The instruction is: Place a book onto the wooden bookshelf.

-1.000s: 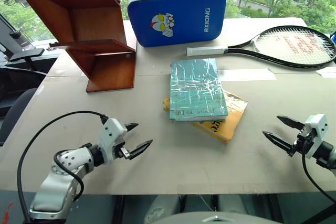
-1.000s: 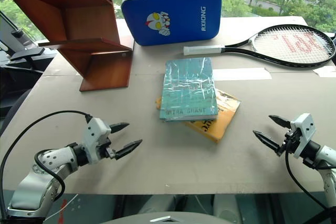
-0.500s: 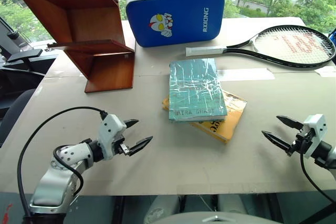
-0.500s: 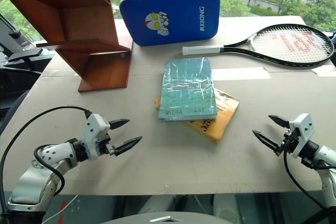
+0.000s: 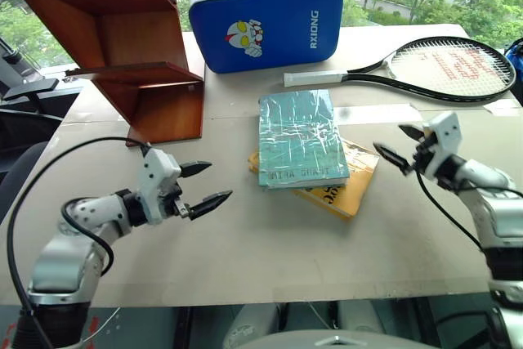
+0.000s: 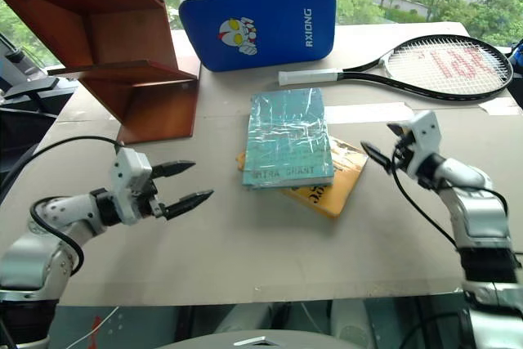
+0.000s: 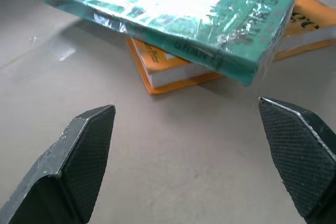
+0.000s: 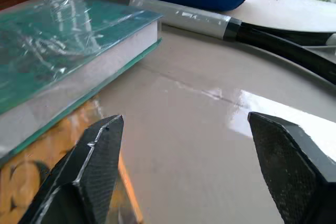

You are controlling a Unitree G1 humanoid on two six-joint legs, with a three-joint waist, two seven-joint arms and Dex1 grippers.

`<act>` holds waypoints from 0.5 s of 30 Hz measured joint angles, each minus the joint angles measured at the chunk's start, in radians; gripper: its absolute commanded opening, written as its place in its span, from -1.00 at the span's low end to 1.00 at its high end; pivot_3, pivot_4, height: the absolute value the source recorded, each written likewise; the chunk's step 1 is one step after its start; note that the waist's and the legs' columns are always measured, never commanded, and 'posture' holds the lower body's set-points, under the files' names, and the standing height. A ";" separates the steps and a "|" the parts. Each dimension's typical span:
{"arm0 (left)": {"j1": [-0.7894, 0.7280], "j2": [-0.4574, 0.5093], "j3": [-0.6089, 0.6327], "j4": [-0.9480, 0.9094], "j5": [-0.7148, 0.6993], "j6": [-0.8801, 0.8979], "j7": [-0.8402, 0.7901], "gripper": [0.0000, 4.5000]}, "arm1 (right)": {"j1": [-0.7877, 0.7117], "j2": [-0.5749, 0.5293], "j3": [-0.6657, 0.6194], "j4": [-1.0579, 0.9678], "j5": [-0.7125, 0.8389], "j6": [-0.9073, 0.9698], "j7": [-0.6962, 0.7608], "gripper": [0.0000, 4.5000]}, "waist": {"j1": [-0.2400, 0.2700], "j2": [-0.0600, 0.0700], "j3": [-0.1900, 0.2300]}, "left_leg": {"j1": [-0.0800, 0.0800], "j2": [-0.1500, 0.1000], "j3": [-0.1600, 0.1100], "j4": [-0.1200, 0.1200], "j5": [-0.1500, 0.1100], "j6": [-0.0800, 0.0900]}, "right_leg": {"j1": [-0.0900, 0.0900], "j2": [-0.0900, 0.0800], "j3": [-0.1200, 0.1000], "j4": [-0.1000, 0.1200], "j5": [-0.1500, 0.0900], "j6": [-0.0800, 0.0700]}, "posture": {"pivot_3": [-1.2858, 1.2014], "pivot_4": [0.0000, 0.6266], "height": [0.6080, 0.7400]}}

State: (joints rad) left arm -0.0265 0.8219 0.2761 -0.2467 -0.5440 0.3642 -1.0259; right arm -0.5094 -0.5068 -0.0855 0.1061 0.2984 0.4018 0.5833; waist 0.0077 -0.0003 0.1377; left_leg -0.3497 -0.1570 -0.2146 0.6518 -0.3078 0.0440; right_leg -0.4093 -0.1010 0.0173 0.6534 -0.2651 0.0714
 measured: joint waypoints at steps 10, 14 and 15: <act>-0.079 0.087 0.081 0.060 -0.050 0.020 -0.084 1.00 | -0.496 0.181 0.110 0.720 -0.167 -0.145 -0.055 -0.96 | -0.050 -0.001 0.001 | -0.005 0.000 0.002 0.001 0.000 0.000 | -0.004 -0.001 -0.002 -0.004 0.000 0.000 | 0.03 -0.52 1.00; -0.036 0.091 0.115 0.011 -0.078 0.044 -0.097 1.00 | -0.599 0.211 0.103 0.937 -0.180 -0.269 0.018 -0.96 | -0.080 -0.001 0.001 | -0.005 0.001 0.003 0.002 0.000 0.000 | -0.004 -0.001 -0.002 -0.003 0.000 0.000 | 0.03 -0.52 1.00; -0.027 0.091 0.123 -0.005 -0.088 0.048 -0.097 1.00 | -0.611 0.222 0.102 0.970 -0.180 -0.289 0.048 -0.96 | -0.086 -0.001 0.001 | -0.005 0.001 0.003 0.002 0.000 0.000 | -0.005 -0.001 -0.002 -0.002 0.000 0.000 | 0.03 -0.52 1.00</act>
State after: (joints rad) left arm -0.0534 0.9127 0.3995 -0.2517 -0.6320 0.4123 -1.1228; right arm -1.1205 -0.2852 0.0164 1.0762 0.1185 0.1123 0.6317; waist -0.0786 -0.0010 0.1382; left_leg -0.3546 -0.1559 -0.2113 0.6534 -0.3078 0.0441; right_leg -0.4138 -0.1018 0.0155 0.6513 -0.2650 0.0714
